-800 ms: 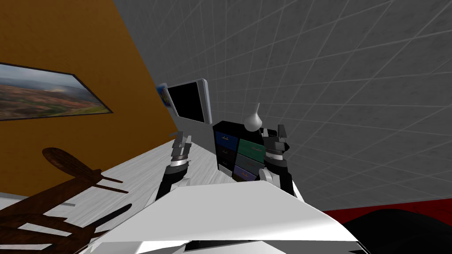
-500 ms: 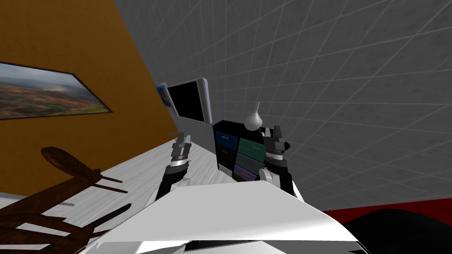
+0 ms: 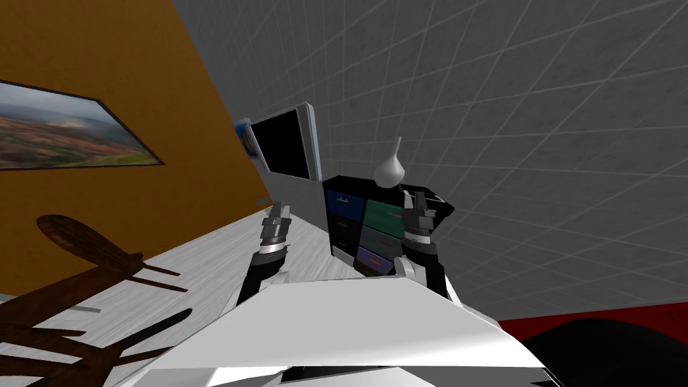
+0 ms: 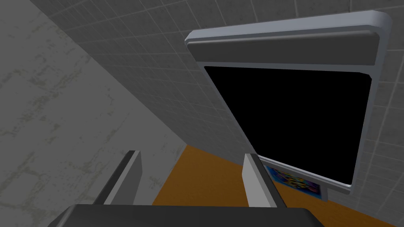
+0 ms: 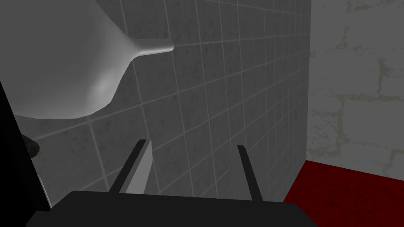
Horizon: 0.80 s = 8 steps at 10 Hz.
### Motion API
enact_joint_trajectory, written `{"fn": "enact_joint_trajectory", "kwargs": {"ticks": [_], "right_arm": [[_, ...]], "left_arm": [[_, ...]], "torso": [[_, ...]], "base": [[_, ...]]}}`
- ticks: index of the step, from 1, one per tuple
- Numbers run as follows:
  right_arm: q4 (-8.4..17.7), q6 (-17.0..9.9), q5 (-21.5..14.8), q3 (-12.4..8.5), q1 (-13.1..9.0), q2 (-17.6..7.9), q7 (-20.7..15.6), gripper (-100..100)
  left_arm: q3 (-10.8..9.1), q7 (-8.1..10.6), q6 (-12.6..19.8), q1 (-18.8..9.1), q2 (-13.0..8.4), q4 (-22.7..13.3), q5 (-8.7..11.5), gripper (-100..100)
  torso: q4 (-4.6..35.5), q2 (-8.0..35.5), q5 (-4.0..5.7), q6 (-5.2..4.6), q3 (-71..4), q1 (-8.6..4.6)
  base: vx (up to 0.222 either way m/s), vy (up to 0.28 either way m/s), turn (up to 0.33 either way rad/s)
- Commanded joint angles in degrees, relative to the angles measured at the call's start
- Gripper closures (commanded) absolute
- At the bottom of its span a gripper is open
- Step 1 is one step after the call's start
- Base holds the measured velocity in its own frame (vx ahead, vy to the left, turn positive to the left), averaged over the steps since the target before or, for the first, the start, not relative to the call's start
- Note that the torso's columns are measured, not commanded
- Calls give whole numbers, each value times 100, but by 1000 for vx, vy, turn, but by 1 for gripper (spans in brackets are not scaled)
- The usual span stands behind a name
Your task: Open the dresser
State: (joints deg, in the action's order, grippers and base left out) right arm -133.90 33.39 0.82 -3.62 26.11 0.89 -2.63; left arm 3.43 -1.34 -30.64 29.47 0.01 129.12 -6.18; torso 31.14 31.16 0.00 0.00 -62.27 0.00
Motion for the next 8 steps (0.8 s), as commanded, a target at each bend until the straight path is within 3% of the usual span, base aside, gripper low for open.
{"fn": "enact_joint_trajectory", "kwargs": {"ticks": [1, 2, 4, 8], "right_arm": [[0, 0, 0, 0, 0, 0, 0, 0], [11, -19, -71, -37, 12, -256, -48, -100], [34, -63, -236, -121, 40, -596, -156, -100], [87, -203, -794, -405, 137, -1193, -510, -100]], "left_arm": [[0, 0, 0, 0, 0, 0, 0, 0], [0, 0, 0, 0, 0, 0, 0, 0], [0, 0, 1, 1, 0, -3, 0, 0], [1, 0, 0, 1, 1, -3, 0, 0]], "torso": [[423, 423, 0, 0, -846, 0], [846, 846, 0, 0, -1692, 0], [1089, 1087, -3, 0, -2202, 10], [1114, 1113, -2, -1, -2229, 6]], "base": [[0, 0, 0], [13, 18, -29], [33, 53, -49], [46, 99, -88]]}}
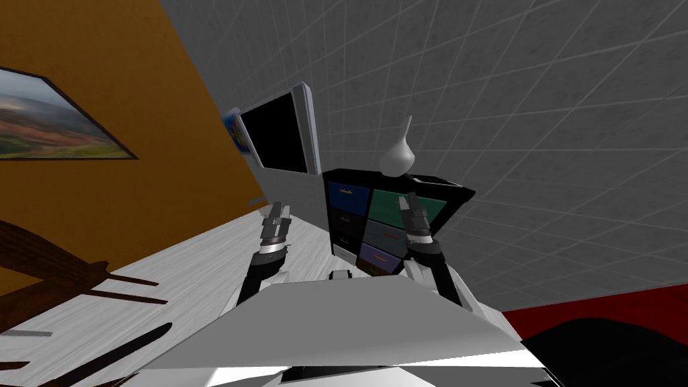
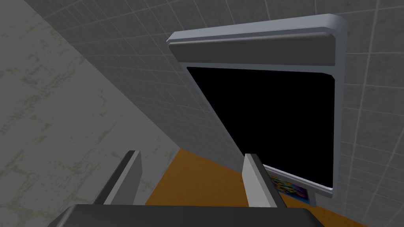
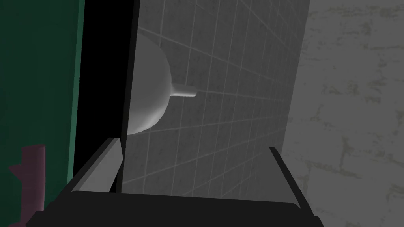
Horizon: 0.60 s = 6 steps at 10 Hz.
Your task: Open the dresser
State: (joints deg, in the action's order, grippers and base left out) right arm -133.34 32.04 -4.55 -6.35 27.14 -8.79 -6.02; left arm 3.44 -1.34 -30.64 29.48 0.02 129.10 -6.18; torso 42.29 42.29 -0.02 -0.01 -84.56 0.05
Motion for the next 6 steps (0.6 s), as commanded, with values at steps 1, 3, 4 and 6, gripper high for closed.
{"fn": "enact_joint_trajectory", "kwargs": {"ticks": [1, 3, 4, 6], "right_arm": [[44, -112, -434, -223, 65, -343, -282, -100], [70, -206, -779, -422, 133, -545, -523, -100], [70, -206, -825, -422, 133, -545, -523, -100], [98, -310, -1214, -640, 206, -708, -787, -100]], "left_arm": [[0, 0, 0, 0, 0, 0, 0, 0], [0, 0, 0, 0, 0, 0, 0, 0], [0, 0, 0, 0, 0, 0, 0, 0], [0, 0, 0, 0, 0, 0, 0, 0]], "torso": [[-1, -3, 1, 1, -2, -3], [-1, -2, 0, 1, -2, 0], [0, 0, 1, 0, 0, -6], [1, 5, 6, 0, 3, -17]], "base": [[73, 132, -113], [61, 137, -129], [53, 90, -43], [41, 101, -110]]}}
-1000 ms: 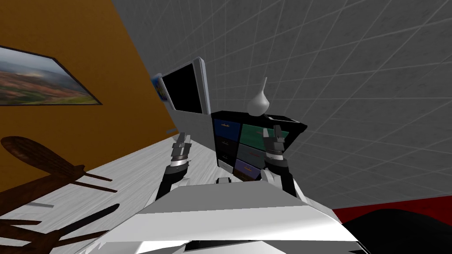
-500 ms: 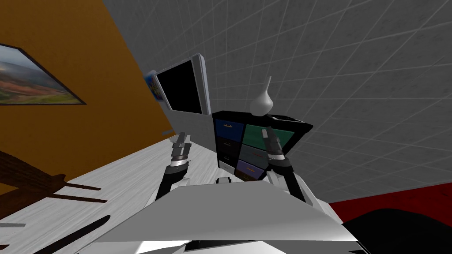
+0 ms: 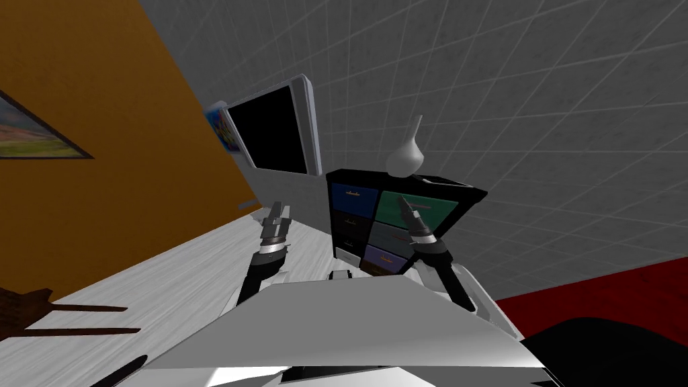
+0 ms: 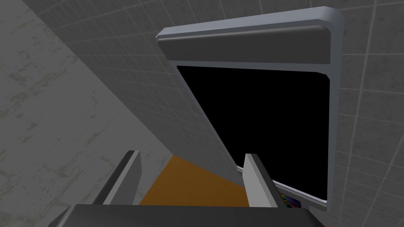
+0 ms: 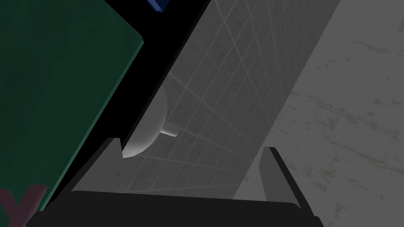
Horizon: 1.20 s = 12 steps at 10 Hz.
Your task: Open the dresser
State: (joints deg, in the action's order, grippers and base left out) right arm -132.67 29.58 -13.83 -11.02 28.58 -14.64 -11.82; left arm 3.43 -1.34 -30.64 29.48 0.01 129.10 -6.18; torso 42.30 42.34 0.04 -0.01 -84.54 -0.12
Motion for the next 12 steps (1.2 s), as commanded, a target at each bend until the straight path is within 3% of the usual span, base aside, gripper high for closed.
{"fn": "enact_joint_trajectory", "kwargs": {"ticks": [1, 4, 5, 7, 8, 12], "right_arm": [[31, -64, -325, -173, 62, -123, -207, -100], [77, -229, -905, -520, 176, -332, -633, -100], [77, -229, -1004, -520, 176, -332, -633, -100], [115, -343, -1378, -754, 250, -473, -927, -100], [115, -343, -1458, -754, 250, -473, -927, -100], [194, -515, -2108, -1092, 348, -716, -1371, -100]], "left_arm": [[0, 0, 0, 0, 0, 0, 0, 0], [1, 0, 0, 0, 1, 0, 0, 0], [1, 0, 0, 0, 1, 0, 0, 0], [0, 0, 0, 0, 0, 0, 0, 0], [0, 0, 0, 0, 0, 0, 0, 0], [0, 0, 0, -1, 0, 0, 0, 0]], "torso": [[0, -1, -5, -1, -1, 16], [-3, -13, -8, 0, -8, 28], [-5, -16, -7, 1, -10, 20], [0, -2, -2, 0, -1, 5], [-1, -6, -4, -1, -3, 12], [-2, -5, -5, 3, -3, 11]], "base": [[37, 92, -69], [62, 133, -138], [46, 121, -40], [58, 130, -115], [30, 108, -66], [32, 123, -86]]}}
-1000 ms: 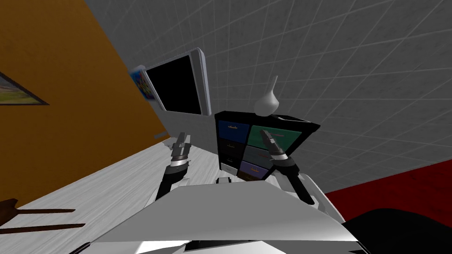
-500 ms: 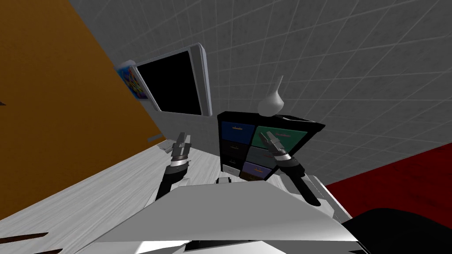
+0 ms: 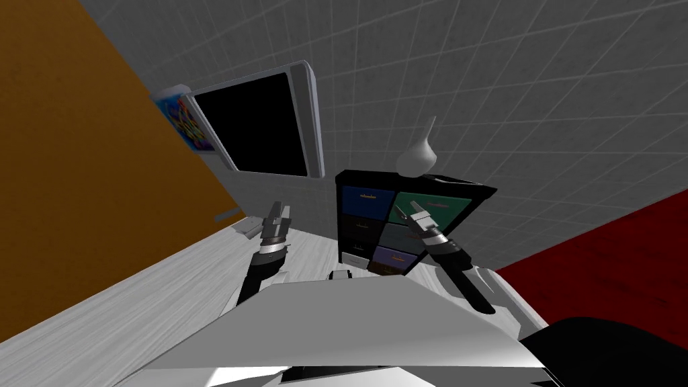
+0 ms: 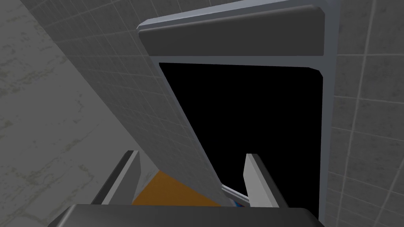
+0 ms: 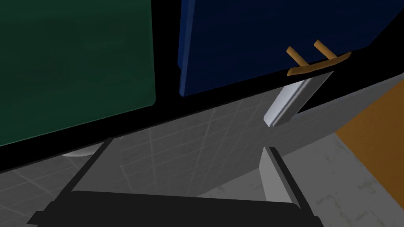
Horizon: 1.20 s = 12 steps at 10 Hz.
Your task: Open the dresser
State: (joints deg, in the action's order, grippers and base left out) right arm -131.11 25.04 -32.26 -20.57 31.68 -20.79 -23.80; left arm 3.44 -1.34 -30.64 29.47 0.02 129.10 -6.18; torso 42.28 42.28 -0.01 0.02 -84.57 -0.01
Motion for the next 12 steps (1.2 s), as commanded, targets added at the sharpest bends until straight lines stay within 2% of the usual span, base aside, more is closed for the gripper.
{"fn": "enact_joint_trajectory", "kwargs": {"ticks": [1, 2, 3, 5, 8, 12], "right_arm": [[72, -118, -440, -243, 66, -188, -319, -100], [110, -175, -603, -346, 92, -274, -464, -100], [110, -175, -665, -346, 92, -274, -464, -100], [198, -288, -1031, -541, 137, -445, -749, -100], [352, -453, -1519, -806, 189, -683, -1159, -100], [561, -652, -2067, -1109, 238, -983, -1652, -100]], "left_arm": [[0, 0, 0, 0, 0, 0, 0, 0], [0, 0, 0, 1, 0, 0, 0, 0], [0, 0, 0, 1, 1, 0, 0, 0], [0, 0, 0, 0, 0, 0, 0, 0], [1, 0, 0, 0, 1, 0, 0, 0], [0, 0, 0, 0, 0, 0, 0, 0]], "torso": [[0, -1, 2, -3, 0, -1], [0, -2, -2, -3, -1, 12], [-3, -12, -4, -1, -6, 19], [1, 4, 7, -3, 2, -19], [-2, -8, -6, -1, -5, 21], [2, 6, 4, -3, 4, -12]], "base": [[37, 161, -125], [72, 194, -117], [63, 148, -33], [31, 121, -72], [65, 193, -80], [49, 183, -49]]}}
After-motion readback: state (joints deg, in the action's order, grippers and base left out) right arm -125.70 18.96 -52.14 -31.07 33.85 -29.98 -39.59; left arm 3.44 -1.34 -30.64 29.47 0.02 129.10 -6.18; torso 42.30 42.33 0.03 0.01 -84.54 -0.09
